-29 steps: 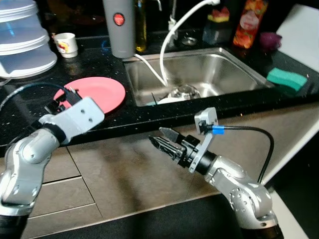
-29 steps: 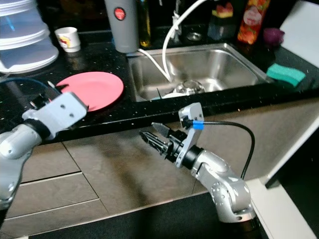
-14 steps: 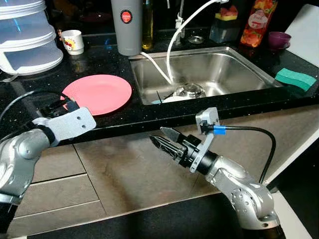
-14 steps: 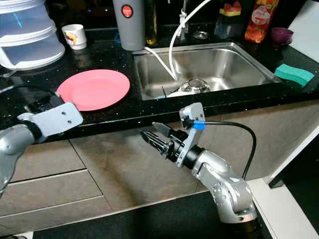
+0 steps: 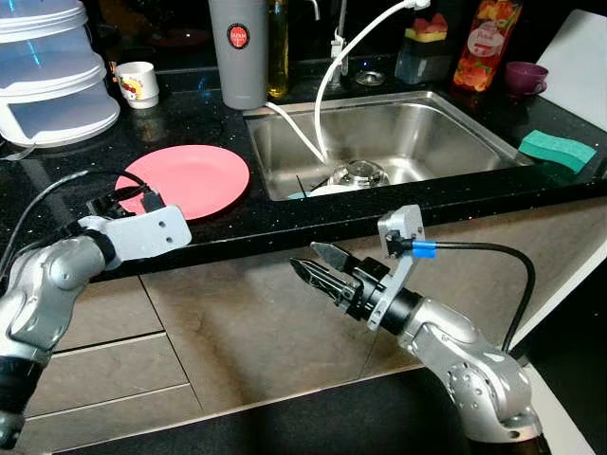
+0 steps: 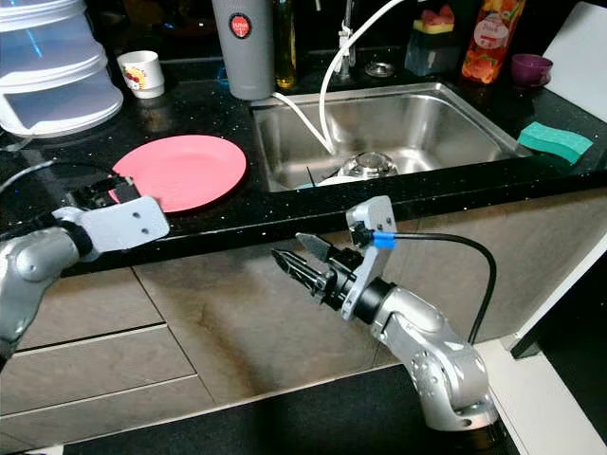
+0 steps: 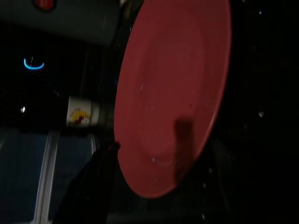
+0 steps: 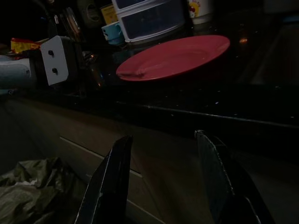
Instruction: Kitchen organization
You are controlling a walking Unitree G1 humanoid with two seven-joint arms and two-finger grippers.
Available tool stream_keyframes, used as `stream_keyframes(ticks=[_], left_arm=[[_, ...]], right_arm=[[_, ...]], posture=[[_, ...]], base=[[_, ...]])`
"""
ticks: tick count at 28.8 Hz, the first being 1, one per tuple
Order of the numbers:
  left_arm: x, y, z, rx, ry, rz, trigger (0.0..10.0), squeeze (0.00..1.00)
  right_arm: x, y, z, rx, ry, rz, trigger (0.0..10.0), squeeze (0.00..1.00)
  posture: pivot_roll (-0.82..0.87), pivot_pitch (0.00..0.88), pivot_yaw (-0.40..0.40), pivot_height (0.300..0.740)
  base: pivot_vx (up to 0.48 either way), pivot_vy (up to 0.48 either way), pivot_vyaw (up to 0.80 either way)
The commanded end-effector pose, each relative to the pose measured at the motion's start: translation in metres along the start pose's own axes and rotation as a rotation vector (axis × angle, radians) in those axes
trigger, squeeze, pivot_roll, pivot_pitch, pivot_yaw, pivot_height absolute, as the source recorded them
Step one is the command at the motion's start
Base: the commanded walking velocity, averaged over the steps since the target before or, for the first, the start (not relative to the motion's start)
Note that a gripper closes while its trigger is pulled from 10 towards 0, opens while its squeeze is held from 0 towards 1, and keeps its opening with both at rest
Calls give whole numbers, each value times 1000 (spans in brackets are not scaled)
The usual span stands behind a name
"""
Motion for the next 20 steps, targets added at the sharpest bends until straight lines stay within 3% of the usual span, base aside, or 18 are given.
stream_keyframes(ticks=[1, 2, 3, 12, 20], left_arm=[[-14, -4, -3, 2, -8, -68, 10000, 0], [-14, -5, -2, -6, -11, -69, 667, 0], [-15, -7, -1, -17, -13, -77, 0, 0], [-12, -13, 1, -32, -49, -78, 0, 0], [-9, -15, -9, 12, -57, -49, 0, 0]], right_arm=[[2, 2, 2, 4, 3, 1, 10000, 0], [2, 2, 2, 5, 3, 0, 10000, 0], [2, 2, 2, 6, 3, 0, 10000, 0], [2, 3, 3, 10, 3, -3, 10000, 0], [1, 1, 2, 5, 1, -13, 10000, 0]], posture=[[7, 10, 25, 740], [7, 10, 25, 740], [5, 11, 24, 740], [2, 14, 27, 740], [5, 7, 34, 740]], base=[[0, 0, 0], [0, 0, 0], [0, 0, 0], [0, 0, 0], [0, 0, 0]])
Point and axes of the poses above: a point about 5 cm out from each wrist's last joint towards the gripper, its own y axis pointing back from the gripper into the wrist, its own z axis along the axis of the wrist's last joint, x = y × z, the point moved 3 cm from there along -y, pointing out of the wrist towards the gripper
